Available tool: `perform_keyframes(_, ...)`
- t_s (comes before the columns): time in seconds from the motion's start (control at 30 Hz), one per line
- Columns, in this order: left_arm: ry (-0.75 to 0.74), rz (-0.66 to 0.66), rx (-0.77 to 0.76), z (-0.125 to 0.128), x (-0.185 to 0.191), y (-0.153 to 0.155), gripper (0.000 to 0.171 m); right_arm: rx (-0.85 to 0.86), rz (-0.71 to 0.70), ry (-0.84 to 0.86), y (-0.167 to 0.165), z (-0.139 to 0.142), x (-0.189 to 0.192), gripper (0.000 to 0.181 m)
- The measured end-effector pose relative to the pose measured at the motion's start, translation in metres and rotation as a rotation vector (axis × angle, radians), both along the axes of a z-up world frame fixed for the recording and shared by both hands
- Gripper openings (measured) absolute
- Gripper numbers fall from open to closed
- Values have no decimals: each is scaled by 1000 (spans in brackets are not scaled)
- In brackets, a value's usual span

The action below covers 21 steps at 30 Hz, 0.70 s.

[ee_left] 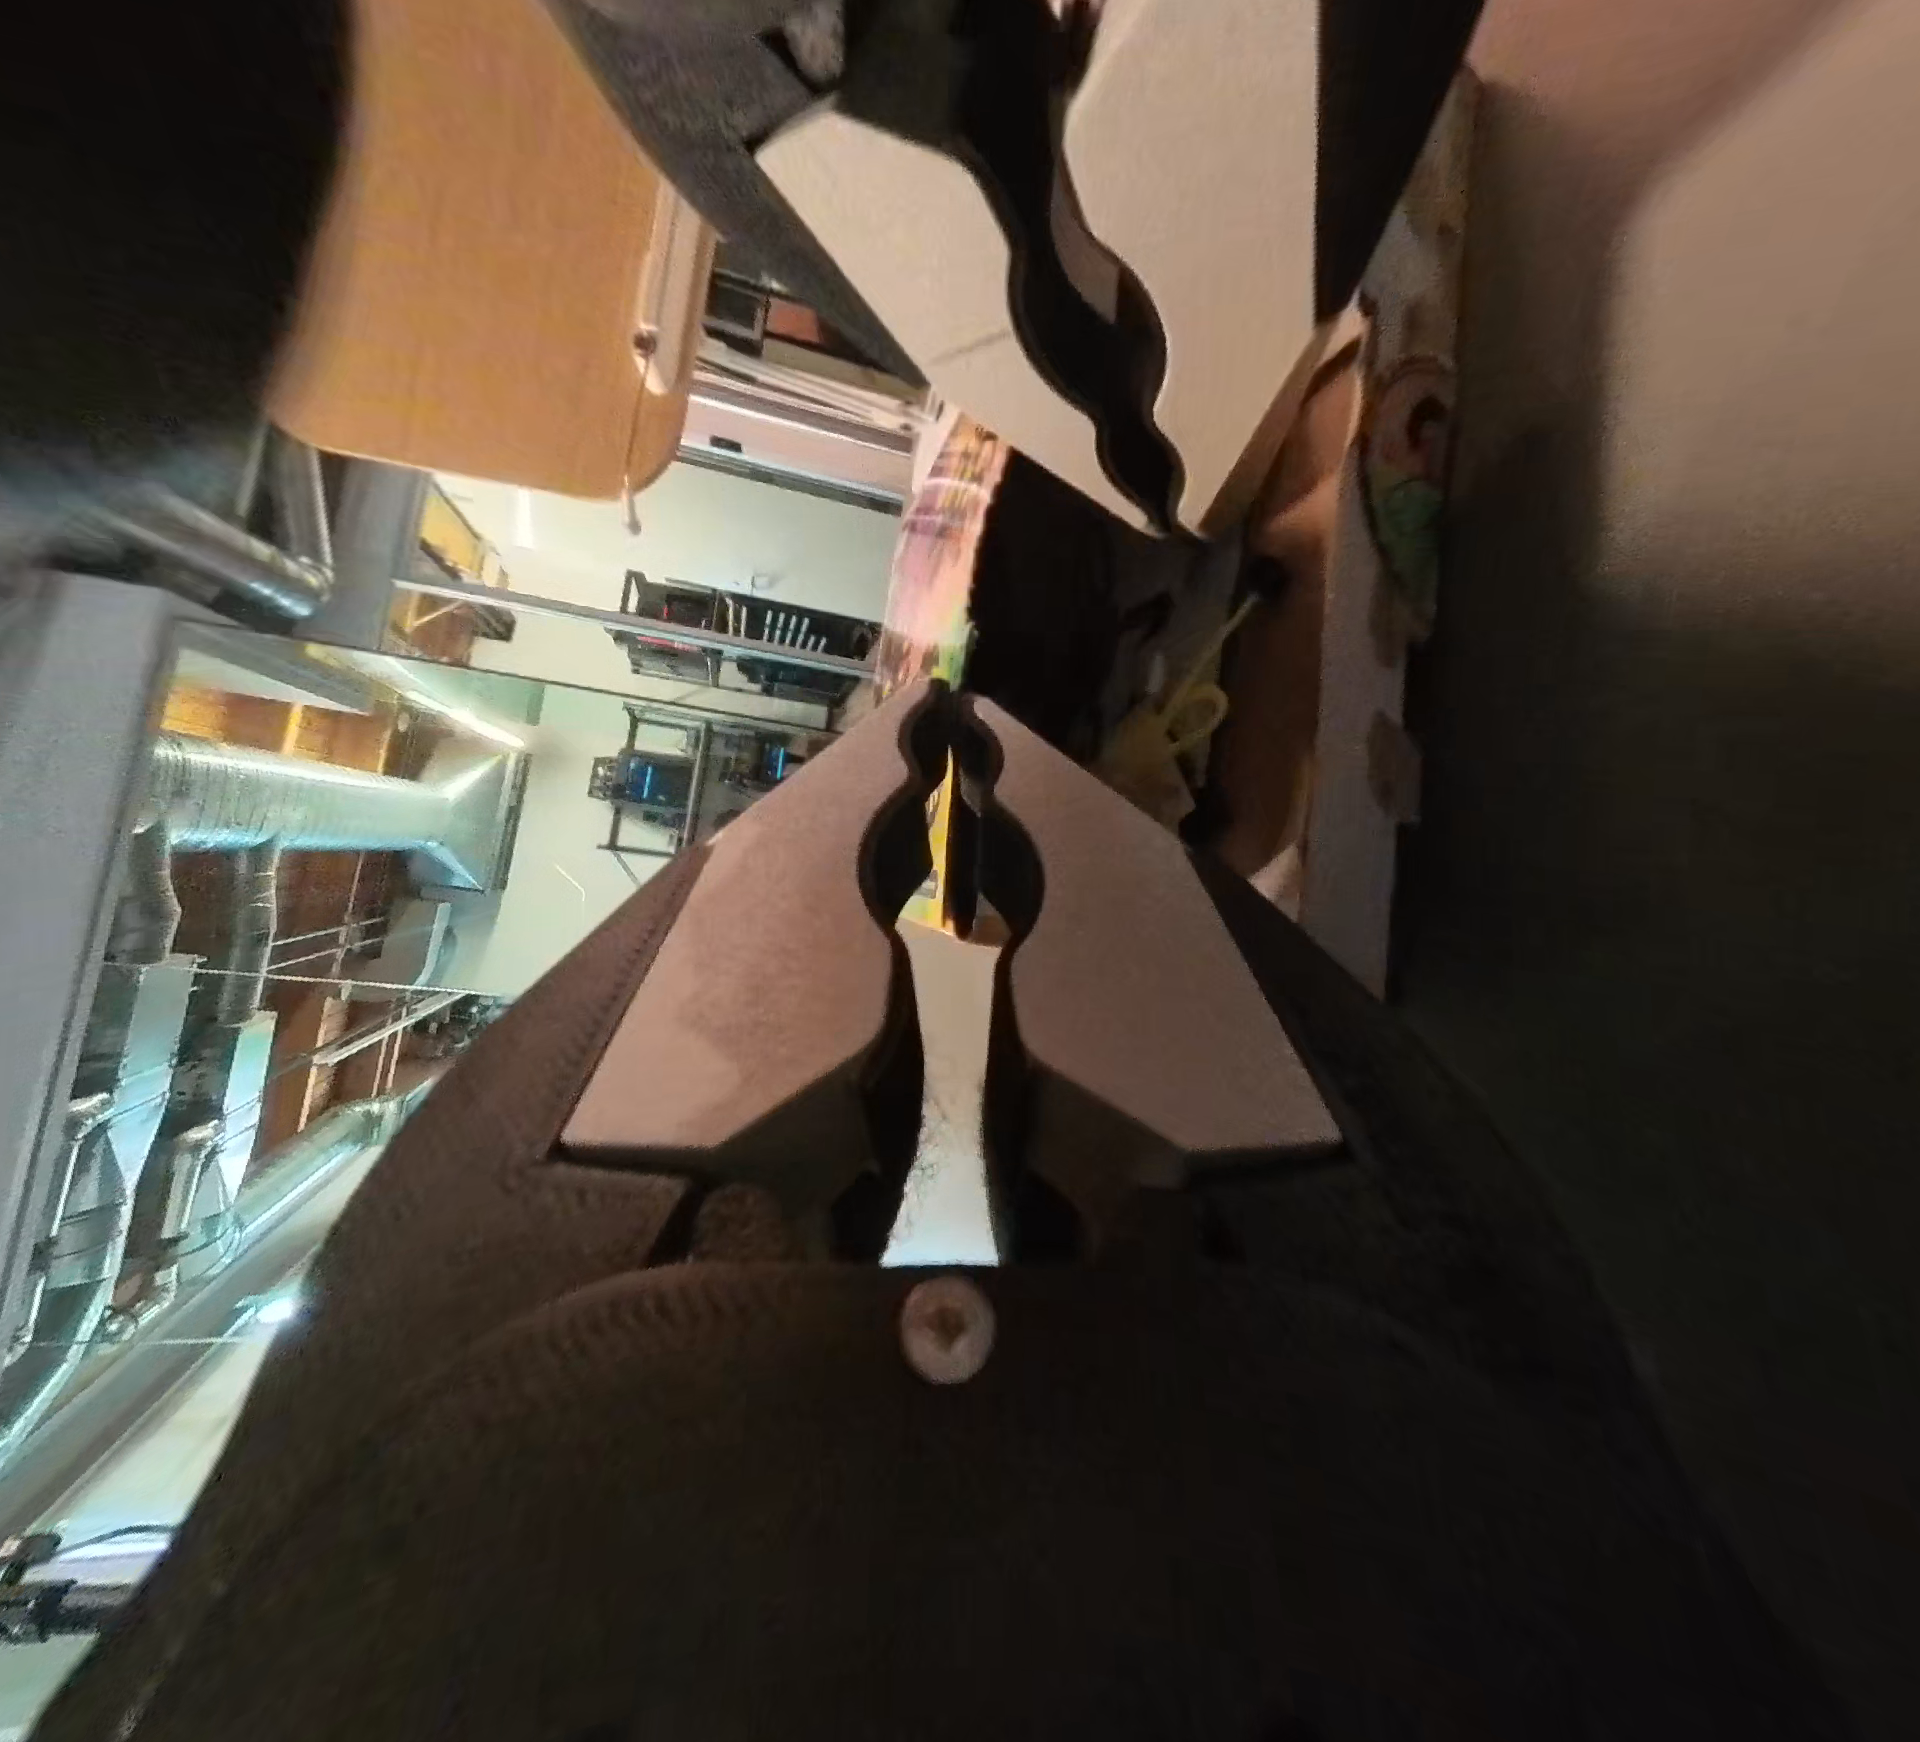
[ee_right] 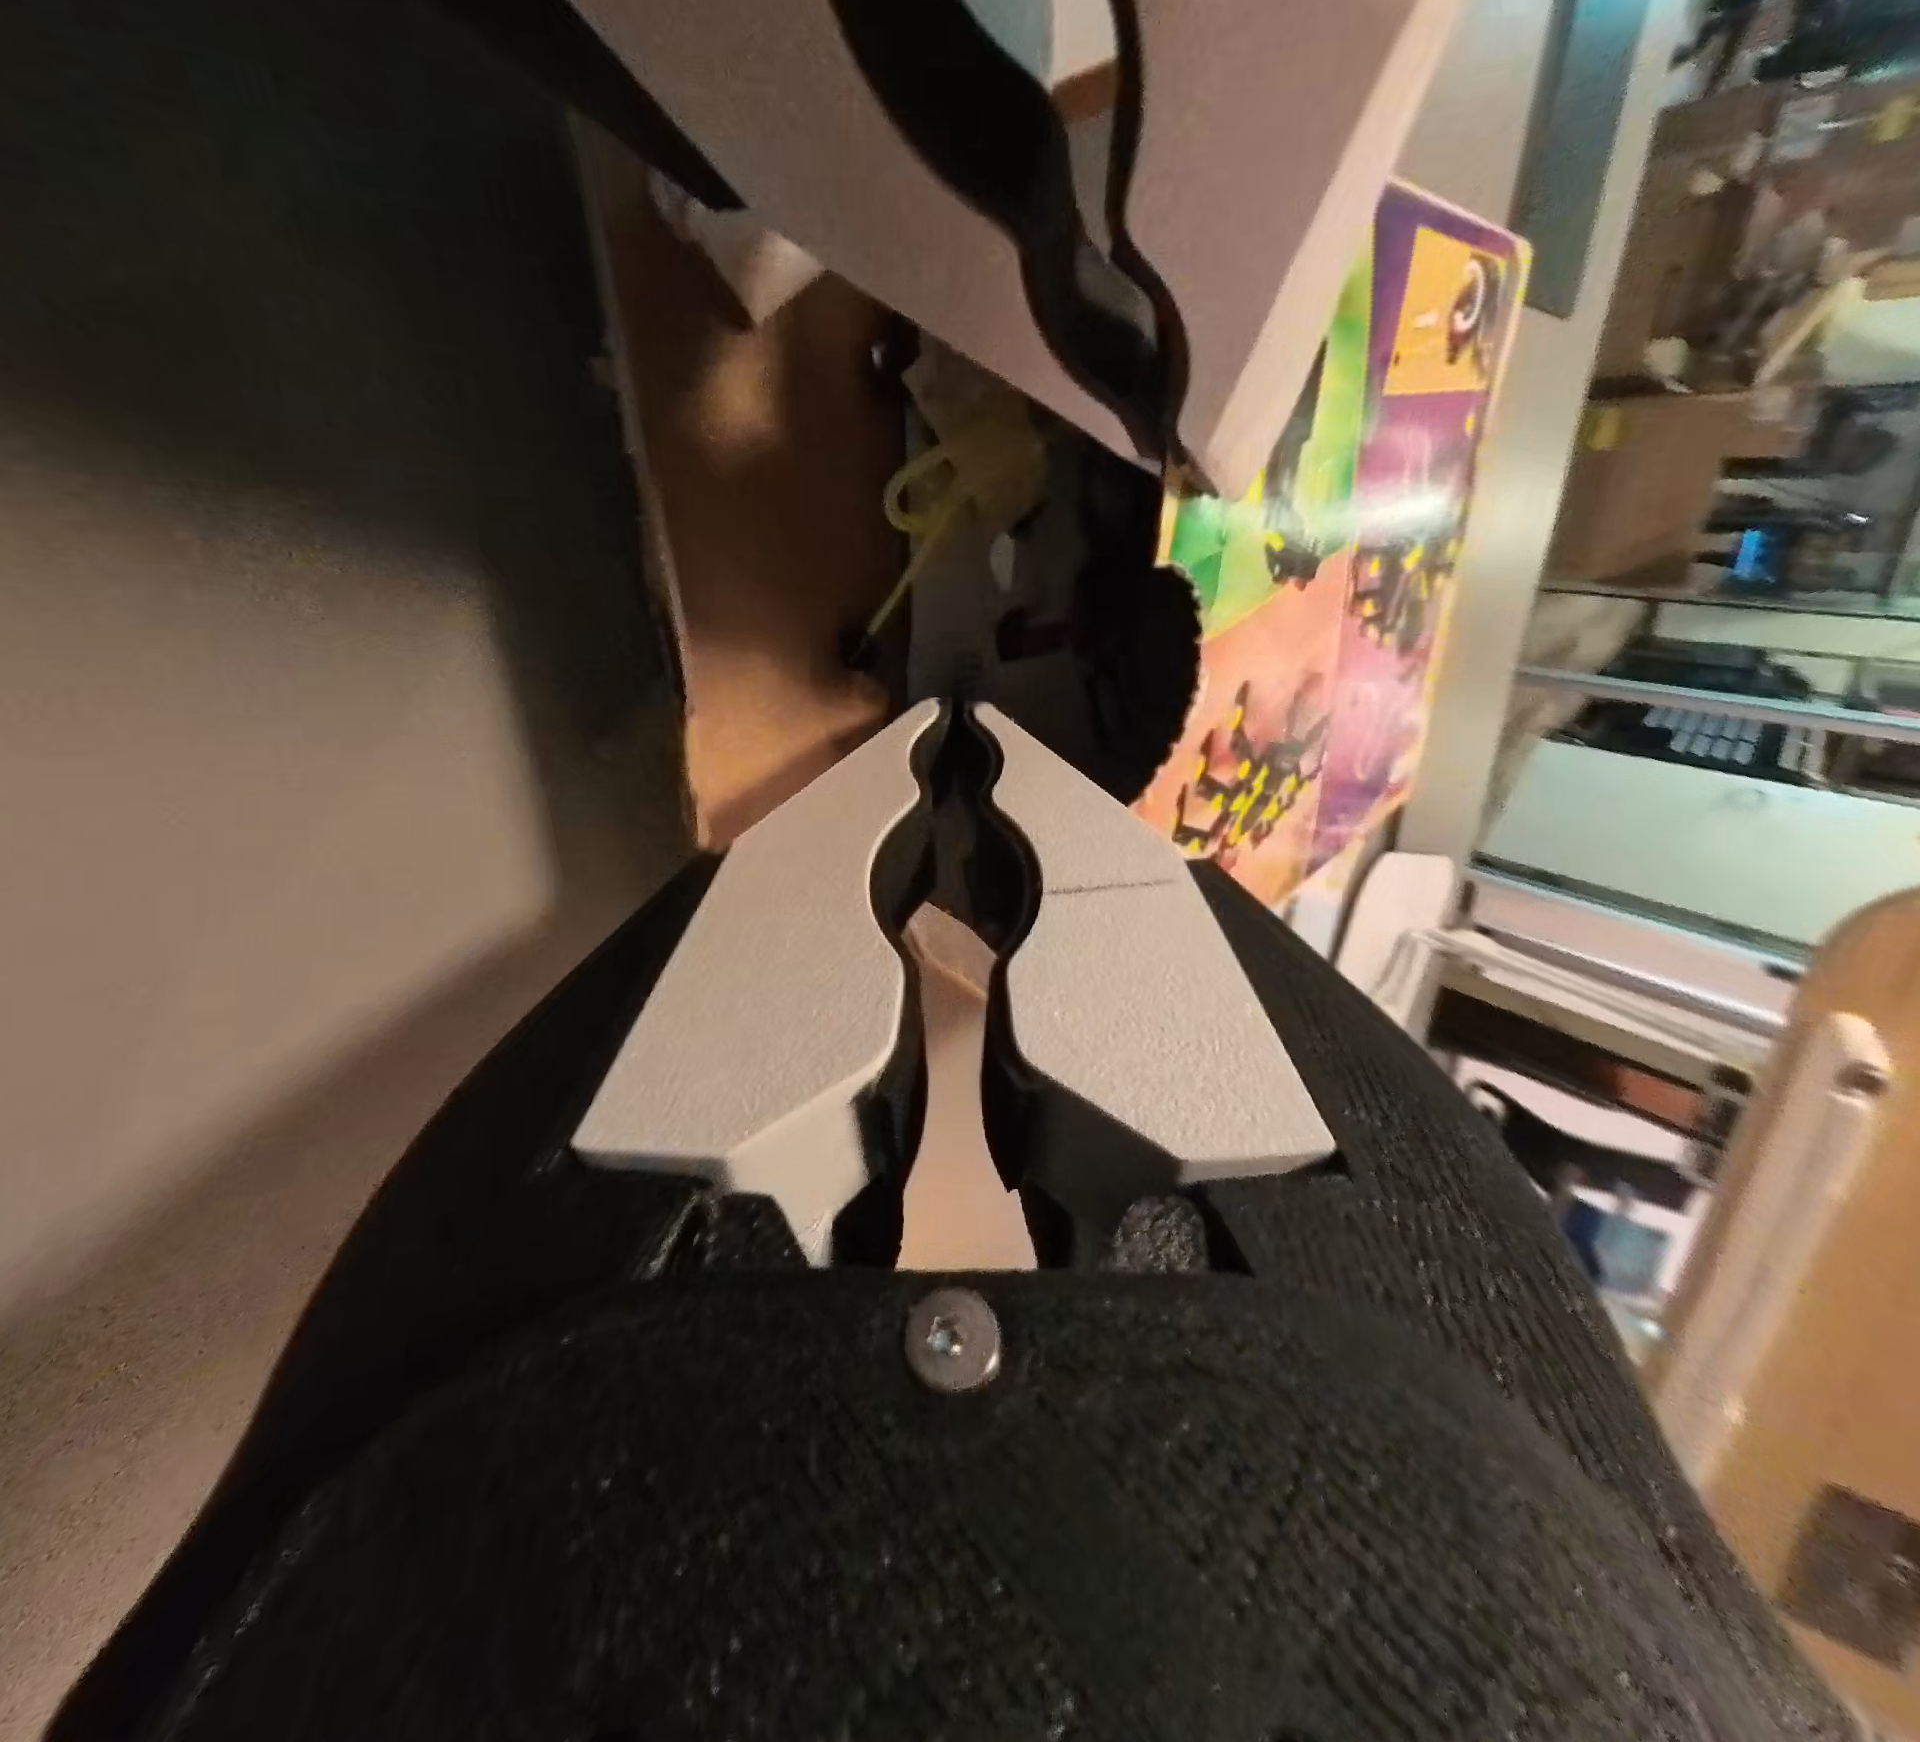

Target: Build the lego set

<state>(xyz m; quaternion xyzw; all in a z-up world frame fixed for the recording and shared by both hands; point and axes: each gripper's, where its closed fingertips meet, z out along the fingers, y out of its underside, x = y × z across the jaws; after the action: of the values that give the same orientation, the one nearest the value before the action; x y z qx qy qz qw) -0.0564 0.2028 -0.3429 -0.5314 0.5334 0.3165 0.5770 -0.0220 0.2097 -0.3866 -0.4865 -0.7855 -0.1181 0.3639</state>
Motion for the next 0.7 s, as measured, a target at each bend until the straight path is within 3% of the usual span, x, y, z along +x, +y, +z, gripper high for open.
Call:
perform_keyframes(0.03, -5, 1, -6, 0, 1, 0, 0, -34, 5, 8, -3, 0, 2, 0)
perform_keyframes(0.3, -40, 28, -29, 0, 1, 1, 0, -156, 100, 44, -23, -3, 11, 0)
perform_keyframes(0.4, -102, 17, -45, 3, 2, 1, 0, -183, 96, 206, -24, 8, 5, 0)
perform_keyframes(0.53, -278, -17, -87, 16, 5, -2, 1, -168, 129, 360, -24, 28, -5, 34)
perform_keyframes(0.7, -331, -65, -113, 20, 10, -6, 1, -133, 152, 341, -25, 28, -5, 33)
